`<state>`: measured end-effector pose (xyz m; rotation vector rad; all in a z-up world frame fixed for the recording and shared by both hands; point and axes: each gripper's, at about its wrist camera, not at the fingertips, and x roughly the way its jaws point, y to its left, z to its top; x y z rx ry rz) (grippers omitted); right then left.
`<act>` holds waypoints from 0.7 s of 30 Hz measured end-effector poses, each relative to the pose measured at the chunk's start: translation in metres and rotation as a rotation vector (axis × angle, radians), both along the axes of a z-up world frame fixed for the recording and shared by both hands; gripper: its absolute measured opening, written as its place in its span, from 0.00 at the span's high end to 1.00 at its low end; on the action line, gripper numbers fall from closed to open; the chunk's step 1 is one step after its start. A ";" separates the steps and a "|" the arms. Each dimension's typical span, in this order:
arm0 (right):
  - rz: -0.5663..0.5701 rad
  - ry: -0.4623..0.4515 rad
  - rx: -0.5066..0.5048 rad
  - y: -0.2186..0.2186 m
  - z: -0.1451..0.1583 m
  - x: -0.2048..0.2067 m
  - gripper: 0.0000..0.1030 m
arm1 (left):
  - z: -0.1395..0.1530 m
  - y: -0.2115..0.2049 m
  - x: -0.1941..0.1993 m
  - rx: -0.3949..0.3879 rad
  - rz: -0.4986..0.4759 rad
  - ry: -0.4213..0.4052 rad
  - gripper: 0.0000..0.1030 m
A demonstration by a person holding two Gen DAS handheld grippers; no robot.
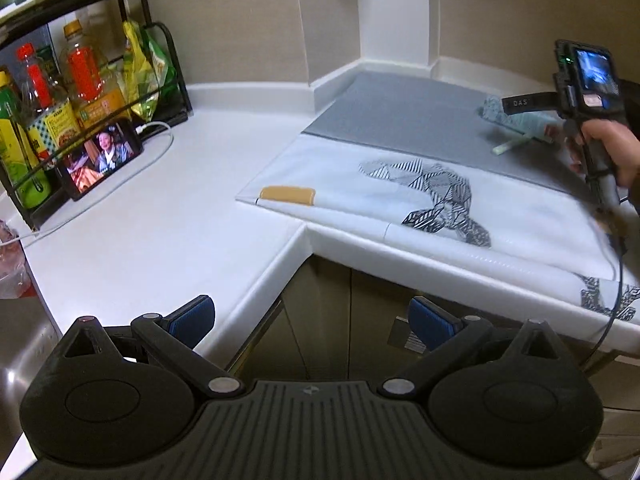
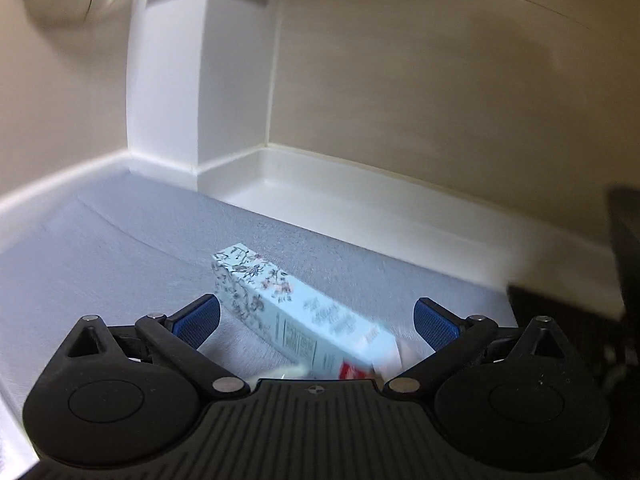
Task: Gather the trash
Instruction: 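Grasp the toothpaste box with the right tool while the left grasps the toothbrush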
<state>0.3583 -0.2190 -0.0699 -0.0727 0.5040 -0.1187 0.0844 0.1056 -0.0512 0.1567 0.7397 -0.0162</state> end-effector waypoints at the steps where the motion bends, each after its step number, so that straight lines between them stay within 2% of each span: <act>1: 0.030 0.026 -0.005 0.000 -0.003 0.008 0.05 | 0.000 0.000 0.001 0.005 0.001 0.003 0.00; 3: 0.060 0.075 -0.011 0.000 -0.007 0.013 0.49 | 0.003 -0.001 0.005 0.006 -0.005 0.004 0.00; 5: 0.034 0.056 -0.066 0.002 -0.008 0.004 0.70 | 0.009 -0.005 0.011 -0.012 -0.022 -0.011 0.00; 8: -0.019 0.034 -0.006 -0.009 -0.003 -0.022 0.71 | 0.024 -0.023 0.025 -0.033 -0.081 -0.051 0.00; 11: -0.158 -0.053 -0.039 -0.016 -0.002 -0.061 0.71 | 0.036 -0.055 0.049 -0.051 -0.165 -0.109 0.00; 14: -0.253 -0.088 -0.041 -0.022 -0.013 -0.081 0.71 | 0.039 -0.097 0.087 -0.051 -0.293 -0.161 0.00; 16: -0.273 -0.071 -0.024 -0.027 -0.019 -0.082 0.71 | 0.038 -0.128 0.116 -0.039 -0.391 -0.157 0.00; 21: -0.285 -0.054 0.093 -0.046 -0.021 -0.081 0.71 | 0.021 -0.198 0.183 0.034 -0.505 -0.119 0.00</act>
